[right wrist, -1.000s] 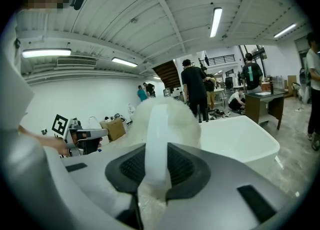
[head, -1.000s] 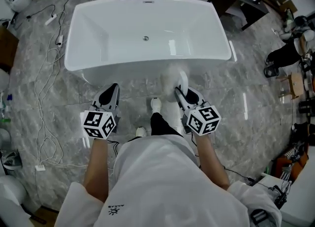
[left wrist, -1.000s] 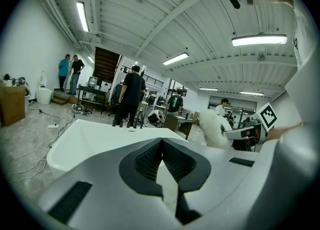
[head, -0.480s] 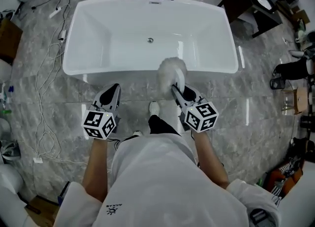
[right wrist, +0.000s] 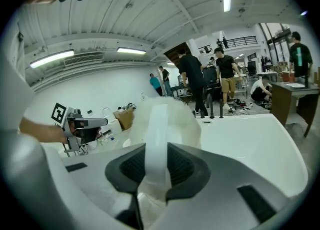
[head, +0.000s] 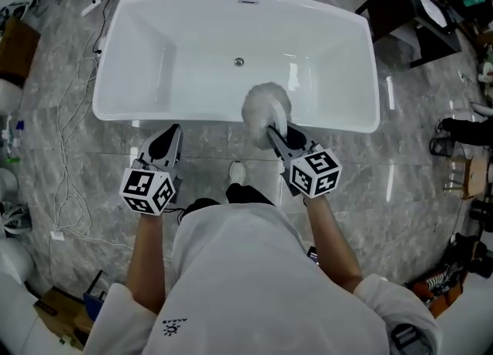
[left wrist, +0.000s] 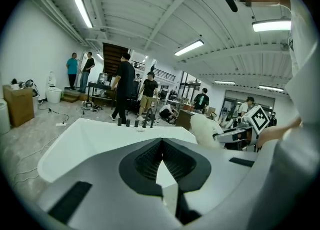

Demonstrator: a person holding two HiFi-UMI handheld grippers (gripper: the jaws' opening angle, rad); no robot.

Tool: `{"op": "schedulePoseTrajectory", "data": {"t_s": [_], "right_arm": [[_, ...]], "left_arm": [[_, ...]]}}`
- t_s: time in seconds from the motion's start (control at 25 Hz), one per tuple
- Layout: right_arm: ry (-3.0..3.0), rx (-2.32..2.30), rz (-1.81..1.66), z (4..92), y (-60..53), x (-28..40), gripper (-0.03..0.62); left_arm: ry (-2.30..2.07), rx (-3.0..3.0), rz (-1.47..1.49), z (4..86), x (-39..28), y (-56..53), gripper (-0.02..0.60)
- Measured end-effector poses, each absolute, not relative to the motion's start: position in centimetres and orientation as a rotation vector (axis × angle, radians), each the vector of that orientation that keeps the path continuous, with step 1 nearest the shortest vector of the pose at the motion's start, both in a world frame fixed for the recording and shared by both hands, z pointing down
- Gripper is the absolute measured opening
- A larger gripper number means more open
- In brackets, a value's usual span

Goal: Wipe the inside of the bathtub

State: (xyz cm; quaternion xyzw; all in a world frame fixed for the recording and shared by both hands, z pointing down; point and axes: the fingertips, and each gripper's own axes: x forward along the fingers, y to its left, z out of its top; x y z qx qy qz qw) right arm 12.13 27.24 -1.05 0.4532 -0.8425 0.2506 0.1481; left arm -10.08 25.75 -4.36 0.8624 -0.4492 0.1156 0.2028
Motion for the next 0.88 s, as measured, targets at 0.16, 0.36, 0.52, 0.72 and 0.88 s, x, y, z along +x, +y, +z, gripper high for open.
{"op": "schedulePoseTrajectory", "data": {"t_s": [0.16, 0.36, 0.52, 0.72, 0.88], "right_arm": [[-2.447, 1.216, 0.715, -0.5, 24.9, 12.4, 0.095], [-2.467, 1.135, 0.764, 0.5, 23.4, 11.6, 0.095], [-2.482, 1.059, 0.796, 1.2, 22.1, 9.2, 0.095], [-2.501, 0.918, 0.808, 2.5, 20.9, 4.5, 0.095], [-2.501, 0.822, 0.849, 4.1, 19.7, -0.3, 0.095]], "left_arm": [[-1.288, 2.378, 0.336, -4.0, -9.3, 24.0, 0.012], [-1.317, 2.333, 0.369, -3.1, -9.3, 23.7, 0.012], [-1.349, 2.278, 0.374, -2.0, -10.8, 23.4, 0.012], [-1.388, 2.216, 0.389, -0.3, -13.3, 23.1, 0.012], [-1.420, 2.162, 0.404, 1.2, -16.4, 22.1, 0.012]]}}
